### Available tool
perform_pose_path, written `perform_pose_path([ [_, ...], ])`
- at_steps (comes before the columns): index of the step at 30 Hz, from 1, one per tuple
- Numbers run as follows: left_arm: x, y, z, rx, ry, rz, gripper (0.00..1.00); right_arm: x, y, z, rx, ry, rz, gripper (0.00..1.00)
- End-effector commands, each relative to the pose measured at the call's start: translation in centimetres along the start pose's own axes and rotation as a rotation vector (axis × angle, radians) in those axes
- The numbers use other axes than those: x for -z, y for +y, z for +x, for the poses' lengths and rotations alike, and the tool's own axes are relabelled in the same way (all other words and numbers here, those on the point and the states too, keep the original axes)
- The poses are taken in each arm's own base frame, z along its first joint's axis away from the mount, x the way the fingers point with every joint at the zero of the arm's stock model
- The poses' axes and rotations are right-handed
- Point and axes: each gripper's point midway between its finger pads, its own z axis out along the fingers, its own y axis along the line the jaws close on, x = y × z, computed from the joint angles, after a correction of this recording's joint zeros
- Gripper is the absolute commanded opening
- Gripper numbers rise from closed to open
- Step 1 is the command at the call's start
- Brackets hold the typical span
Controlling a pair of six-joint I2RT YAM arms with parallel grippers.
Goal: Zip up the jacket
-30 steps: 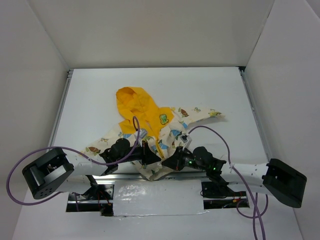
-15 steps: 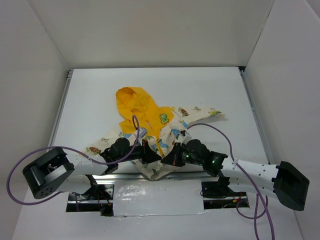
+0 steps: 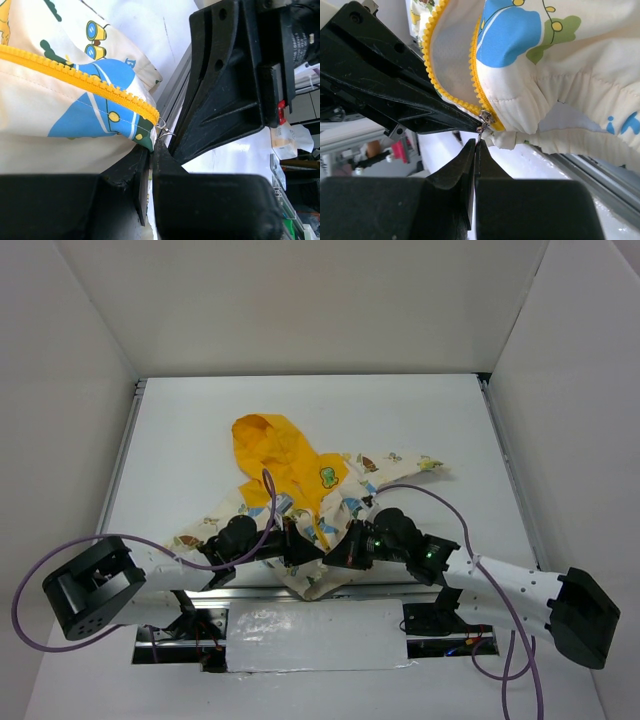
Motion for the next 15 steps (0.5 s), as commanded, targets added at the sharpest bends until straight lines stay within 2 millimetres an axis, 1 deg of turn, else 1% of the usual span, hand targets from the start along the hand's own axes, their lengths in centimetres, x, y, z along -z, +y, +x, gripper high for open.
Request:
perform_pose_path([
  [1, 0.4, -1.0, 0.3, -0.032, 0.006, 0.050, 0.00, 2.4, 9.0, -2.4, 0.004, -0.045, -0.302, 0.00],
  [3, 0.4, -1.1, 0.2, -0.037, 0.002, 0.049, 0.00, 2.4, 8.6, -2.9, -0.037, -0.040, -0.305, 0.00],
  [4, 0.4, -1.0, 0.2, -0.037, 0.002, 0.045, 0.00, 2.7, 9.1, -3.0, -0.042, -0.037, -0.340, 0.00],
  [6, 0.4, -0.9, 0.2, -0.034, 0.002, 0.041, 0.00, 3.0, 9.2, -2.4, -0.089, 0.016, -0.380, 0.00],
  [7, 0.4, -0.8, 0.2, -0.034, 0.002, 0.039, 0.00, 3.4, 10.1, -2.7, -0.081, 0.013, -0.425, 0.00],
  [8, 0.4, -0.7, 0.3, -0.031, 0.002, 0.032, 0.00, 3.5, 10.3, -2.6, -0.083, 0.028, -0.433, 0.00],
  [9, 0.4, -0.6, 0.3, -0.030, -0.001, 0.027, 0.00, 3.8, 11.0, -2.9, -0.064, 0.021, -0.446, 0.00],
  [10, 0.4, -0.5, 0.3, -0.029, -0.001, 0.025, 0.00, 3.5, 10.4, -2.8, -0.066, 0.026, -0.402, 0.00],
  [11, 0.4, -0.4, 0.2, -0.026, -0.003, 0.019, 0.00, 3.5, 10.3, -3.0, -0.053, 0.017, -0.384, 0.00],
  [12, 0.4, -0.4, 0.1, -0.026, -0.009, 0.013, 0.00, 3.6, 10.7, -3.6, -0.010, -0.022, -0.372, 0.00],
  [13, 0.4, -0.3, 0.1, -0.024, -0.010, 0.010, 0.00, 3.3, 9.4, -3.5, -0.020, -0.022, -0.307, 0.00],
  [15, 0.5, -0.4, -0.1, -0.028, -0.016, 0.005, 0.00, 3.4, 8.8, -3.2, -0.011, -0.021, -0.298, 0.00],
])
